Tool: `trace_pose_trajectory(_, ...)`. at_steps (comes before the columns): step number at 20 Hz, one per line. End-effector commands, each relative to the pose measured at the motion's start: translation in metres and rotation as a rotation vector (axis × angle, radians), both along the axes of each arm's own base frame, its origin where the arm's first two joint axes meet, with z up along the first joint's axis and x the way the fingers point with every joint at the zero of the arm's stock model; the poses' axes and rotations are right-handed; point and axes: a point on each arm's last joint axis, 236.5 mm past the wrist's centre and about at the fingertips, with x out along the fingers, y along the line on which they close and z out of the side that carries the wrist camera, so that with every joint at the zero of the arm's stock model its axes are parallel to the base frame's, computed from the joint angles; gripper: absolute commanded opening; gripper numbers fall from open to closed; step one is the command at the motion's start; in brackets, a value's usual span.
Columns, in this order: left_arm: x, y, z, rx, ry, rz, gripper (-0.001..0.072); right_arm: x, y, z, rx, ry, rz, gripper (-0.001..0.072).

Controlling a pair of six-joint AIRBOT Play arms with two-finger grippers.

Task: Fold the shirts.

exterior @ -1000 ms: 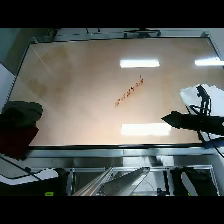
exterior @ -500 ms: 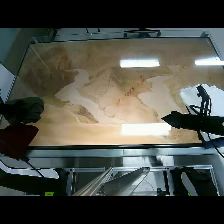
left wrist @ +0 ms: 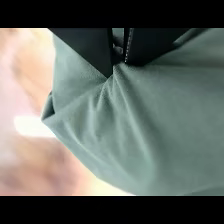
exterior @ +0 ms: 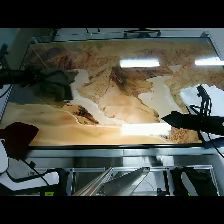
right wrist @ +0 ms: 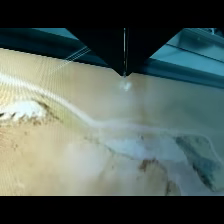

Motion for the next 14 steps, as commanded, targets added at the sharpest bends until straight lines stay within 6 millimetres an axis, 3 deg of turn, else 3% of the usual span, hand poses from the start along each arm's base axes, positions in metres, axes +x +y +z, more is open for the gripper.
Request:
trace_pose_trajectory(1, -0.051, -0.132, 0.04, -0.049, -0.062, -0.309, 0.0015, 0.0, 0.001, 0.0, 0.001, 0.001, 0.002, 0.0017)
trace_pose_trajectory(4, -0.085, -0.22, 0.02, -0.067, -0.051, -0.476, 0.0018, 0.0, 0.001, -0.001, 0.001, 0.002, 0.001, 0.0018)
trace_pose_trajectory(7, -0.117, -0.274, -0.03, -0.07, 0.034, -0.559, 0.0019, 0.002, 0.0, -0.003, 0.002, 0.009, -0.002, 0.0017)
trace_pose_trajectory(9, -0.136, -0.291, -0.068, -0.055, 0.117, -0.592, 0.0018, 0.002, 0.0, -0.003, 0.002, 0.01, -0.001, 0.0018)
trace_pose_trajectory(12, -0.156, -0.296, -0.114, -0.032, 0.252, -0.634, 0.0022, -0.006, 0.003, -0.005, 0.004, 0.036, 0.023, 0.0017)
trace_pose_trajectory(13, -0.162, -0.294, -0.123, -0.027, 0.288, -0.644, 0.0078, -0.008, 0.004, -0.005, 0.005, 0.043, 0.03, 0.0018)
trace_pose_trajectory(14, -0.165, -0.29, -0.128, -0.023, 0.321, -0.654, 0.032, -0.01, 0.004, -0.006, -0.004, 0.035, 0.052, 0.0018)
